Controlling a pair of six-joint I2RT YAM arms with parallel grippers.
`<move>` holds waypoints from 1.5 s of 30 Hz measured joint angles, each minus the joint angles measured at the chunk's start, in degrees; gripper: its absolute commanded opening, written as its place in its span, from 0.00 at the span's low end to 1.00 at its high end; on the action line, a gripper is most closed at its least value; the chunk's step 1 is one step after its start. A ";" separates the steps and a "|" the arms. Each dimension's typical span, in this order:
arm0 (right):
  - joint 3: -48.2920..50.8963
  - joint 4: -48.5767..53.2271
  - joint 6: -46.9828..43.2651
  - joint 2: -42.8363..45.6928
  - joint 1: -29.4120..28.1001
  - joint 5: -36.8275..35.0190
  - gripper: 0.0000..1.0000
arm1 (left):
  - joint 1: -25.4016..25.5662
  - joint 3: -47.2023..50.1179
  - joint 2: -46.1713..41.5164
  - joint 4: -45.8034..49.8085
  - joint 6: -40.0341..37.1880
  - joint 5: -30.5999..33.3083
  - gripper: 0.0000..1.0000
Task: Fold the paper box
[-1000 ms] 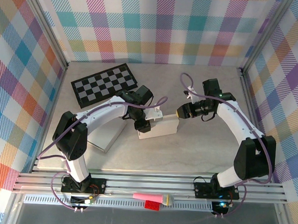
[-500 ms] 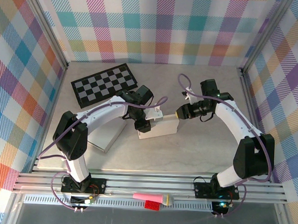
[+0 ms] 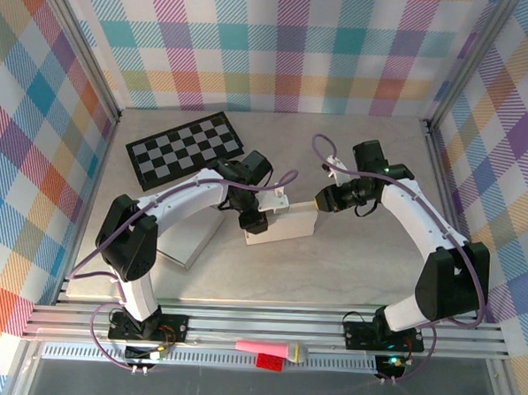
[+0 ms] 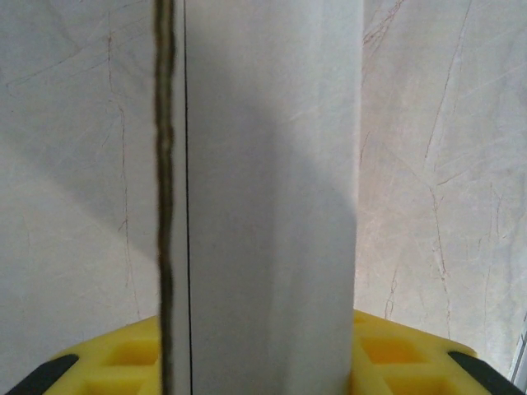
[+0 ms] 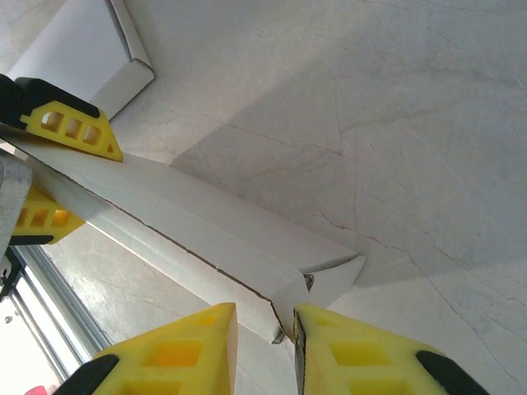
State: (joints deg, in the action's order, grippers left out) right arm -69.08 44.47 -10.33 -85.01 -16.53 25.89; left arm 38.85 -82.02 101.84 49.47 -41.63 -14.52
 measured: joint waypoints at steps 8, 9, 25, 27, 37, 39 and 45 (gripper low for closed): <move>0.00 0.28 -0.20 0.02 -1.07 -3.08 0.23 | 0.00 0.00 0.02 0.00 0.00 0.00 0.37; 0.00 0.35 -0.26 0.02 -1.20 -3.48 0.23 | 0.00 0.00 0.02 0.02 0.00 0.00 0.37; 0.00 0.63 -0.68 0.85 -3.04 -7.80 0.10 | 0.00 -0.02 0.02 0.00 0.02 0.00 0.37; 0.00 0.63 -0.66 0.96 -3.06 -8.33 0.09 | 0.00 -0.02 0.02 0.00 0.02 0.00 0.37; 0.00 0.52 1.16 1.38 -4.09 -10.29 0.00 | 0.00 -0.26 0.11 0.00 0.22 0.00 0.37; 0.00 0.52 2.49 1.51 -4.55 -10.97 0.00 | 0.00 -0.31 0.11 0.00 0.24 0.04 0.37; 0.00 0.42 8.50 1.84 -5.79 -13.14 0.00 | -0.04 -0.31 0.15 0.00 0.70 0.07 0.38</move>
State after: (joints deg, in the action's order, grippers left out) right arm -69.08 44.88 -1.83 -83.18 -22.33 12.75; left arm 38.81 -82.32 102.00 49.47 -40.93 -14.46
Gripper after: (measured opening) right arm 0.059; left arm 0.374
